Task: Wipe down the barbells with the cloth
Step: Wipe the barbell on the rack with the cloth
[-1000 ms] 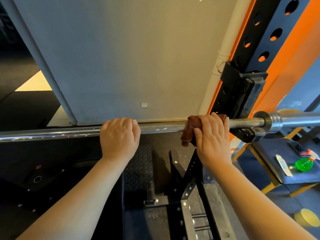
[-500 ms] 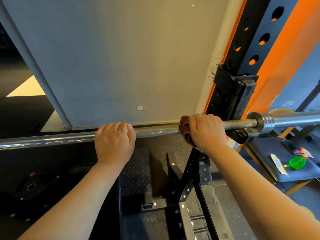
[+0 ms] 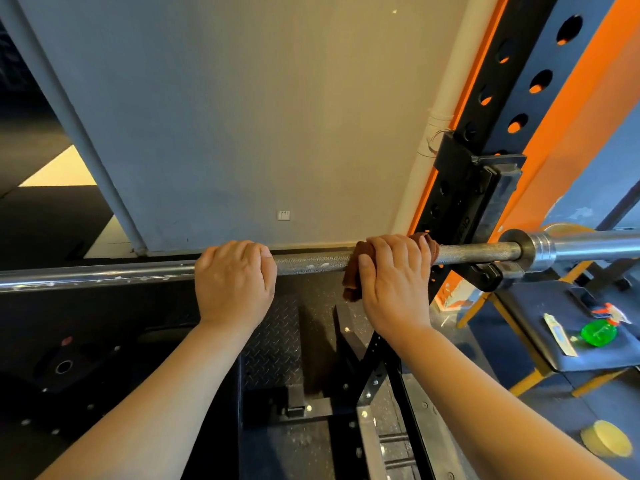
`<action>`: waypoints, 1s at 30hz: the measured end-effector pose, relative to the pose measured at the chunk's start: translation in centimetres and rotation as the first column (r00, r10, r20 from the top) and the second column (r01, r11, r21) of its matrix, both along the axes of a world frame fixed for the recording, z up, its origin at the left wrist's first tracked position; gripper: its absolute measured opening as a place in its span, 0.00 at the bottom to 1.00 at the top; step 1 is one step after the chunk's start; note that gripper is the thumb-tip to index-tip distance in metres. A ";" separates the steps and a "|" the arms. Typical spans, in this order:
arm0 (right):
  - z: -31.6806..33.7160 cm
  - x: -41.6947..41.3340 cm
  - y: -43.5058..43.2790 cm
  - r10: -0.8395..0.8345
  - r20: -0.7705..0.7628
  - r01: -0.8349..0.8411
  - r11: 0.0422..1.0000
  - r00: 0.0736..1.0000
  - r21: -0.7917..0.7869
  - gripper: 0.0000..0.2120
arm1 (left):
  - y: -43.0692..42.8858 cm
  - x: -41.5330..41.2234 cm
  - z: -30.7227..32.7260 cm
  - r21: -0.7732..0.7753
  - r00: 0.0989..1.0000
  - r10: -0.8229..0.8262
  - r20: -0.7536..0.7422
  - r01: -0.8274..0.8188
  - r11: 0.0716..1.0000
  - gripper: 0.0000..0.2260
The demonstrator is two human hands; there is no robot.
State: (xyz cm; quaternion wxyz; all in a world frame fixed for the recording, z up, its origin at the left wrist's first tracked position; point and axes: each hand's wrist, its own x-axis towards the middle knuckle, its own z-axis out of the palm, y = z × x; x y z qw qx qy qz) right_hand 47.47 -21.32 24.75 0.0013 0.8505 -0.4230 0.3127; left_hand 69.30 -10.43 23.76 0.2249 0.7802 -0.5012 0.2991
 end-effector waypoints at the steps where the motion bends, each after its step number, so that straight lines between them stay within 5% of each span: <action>1: -0.3 -0.5 -0.1 0.031 -0.029 -0.031 0.999 0.999 -0.008 0.20 | 0.0 0.1 0.0 -0.006 1.000 -0.009 0.001 0.009 1.000 0.22; 6: -1.0 -3.1 -1.5 0.184 -0.092 -0.188 0.981 0.979 -0.041 0.22 | 0.3 0.2 0.1 -0.027 0.999 -0.036 0.011 0.036 0.999 0.21; 14: 3.7 0.4 -2.7 0.010 -0.329 -0.026 0.999 0.944 -0.046 0.21 | 0.3 -0.6 0.2 -0.037 0.999 -0.003 -0.050 0.001 0.999 0.22; 18: -0.3 -1.4 -0.4 0.077 -0.069 -0.080 0.996 0.995 -0.045 0.19 | 0.2 -0.4 0.1 -0.044 1.000 0.008 -0.010 -0.008 0.999 0.22; 22: -0.7 -2.6 -1.8 0.148 -0.124 -0.159 0.984 0.981 -0.085 0.22 | 0.2 -0.2 0.0 -0.041 1.000 0.018 0.021 -0.017 0.999 0.22; 26: 2.8 -2.8 -5.0 -0.038 -0.155 0.029 0.998 0.987 -0.058 0.25 | 0.1 -0.1 0.1 -0.060 1.000 0.009 0.020 -0.008 0.998 0.20; 30: 2.1 -3.2 -4.5 -0.120 -0.032 0.118 0.991 0.992 -0.059 0.22 | 0.0 -0.2 0.2 -0.064 1.000 0.007 0.025 -0.006 0.998 0.21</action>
